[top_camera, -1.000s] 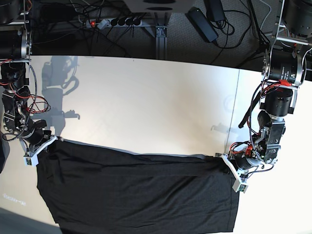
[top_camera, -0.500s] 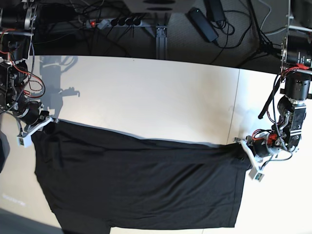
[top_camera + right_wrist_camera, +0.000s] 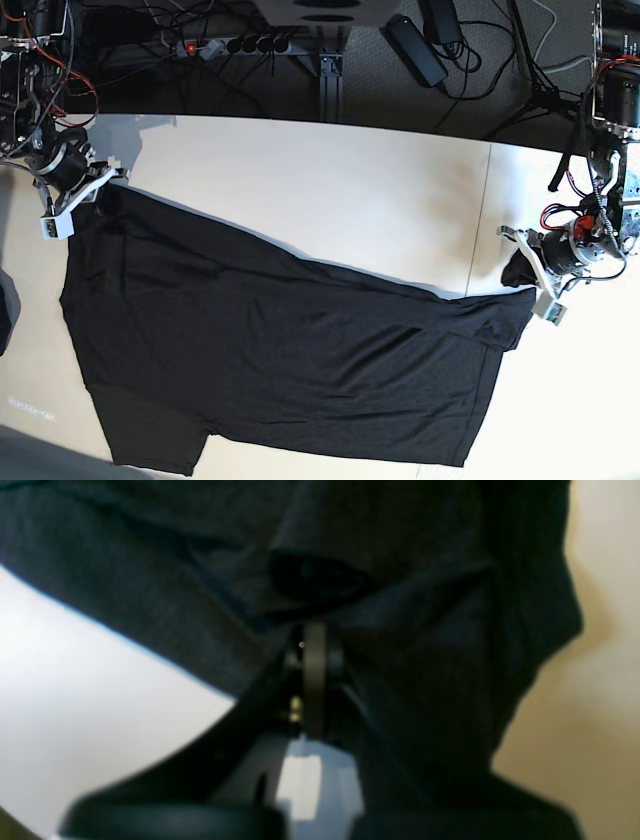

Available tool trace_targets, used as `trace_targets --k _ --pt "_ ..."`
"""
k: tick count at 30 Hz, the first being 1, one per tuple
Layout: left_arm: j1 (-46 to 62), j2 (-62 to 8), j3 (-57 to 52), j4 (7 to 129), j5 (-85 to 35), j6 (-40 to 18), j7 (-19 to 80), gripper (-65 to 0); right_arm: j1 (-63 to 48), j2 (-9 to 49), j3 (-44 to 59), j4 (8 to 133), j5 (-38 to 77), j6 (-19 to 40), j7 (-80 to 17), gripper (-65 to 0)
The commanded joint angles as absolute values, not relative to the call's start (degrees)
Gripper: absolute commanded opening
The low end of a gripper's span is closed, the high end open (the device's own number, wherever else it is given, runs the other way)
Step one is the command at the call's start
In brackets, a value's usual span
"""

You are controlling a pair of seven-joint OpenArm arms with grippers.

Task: Fold the T-shirt properly
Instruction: 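Drag the folded edge with both grippers back toward the robot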

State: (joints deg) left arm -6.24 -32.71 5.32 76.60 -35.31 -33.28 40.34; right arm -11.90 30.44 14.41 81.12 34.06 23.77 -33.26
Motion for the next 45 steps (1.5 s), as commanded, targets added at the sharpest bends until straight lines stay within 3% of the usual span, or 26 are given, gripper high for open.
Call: trace_targets --k 1,9,23,32,36,45 --pt "-7.6 -33.8 3.4 78.9 -36.5 -33.6 38.8 -65.0 -12.5 31.4 15.2 82.2 33.6 25.8 -34.8 -65.0" --pt "-13.1 -30.9 1.5 78.8 -32.7 -33.6 34.0 -65.0 -13.1 31.2 15.6 82.8 33.6 25.8 -34.3 -65.0" --pt "-21.8 -20.1 6.2 57.5 -21.8 -33.6 27.4 -65.0 -13.1 30.9 15.6 82.8 33.5 25.8 -34.4 -65.0" --pt "-21.1 -20.9 6.2 52.6 -17.1 -31.2 27.6 -65.0 -13.1 30.9 15.6 82.8 33.7 25.8 -34.4 -65.0" --pt "-20.7 -22.0 6.2 52.8 -17.1 -29.4 32.4 -65.0 -13.2 30.9 15.6 82.8 33.7 25.8 -34.6 -65.0" --pt "-13.4 -25.1 6.2 62.2 -18.6 -27.0 41.0 -65.0 -15.1 30.9 15.7 82.8 35.0 25.8 -35.0 -65.0"
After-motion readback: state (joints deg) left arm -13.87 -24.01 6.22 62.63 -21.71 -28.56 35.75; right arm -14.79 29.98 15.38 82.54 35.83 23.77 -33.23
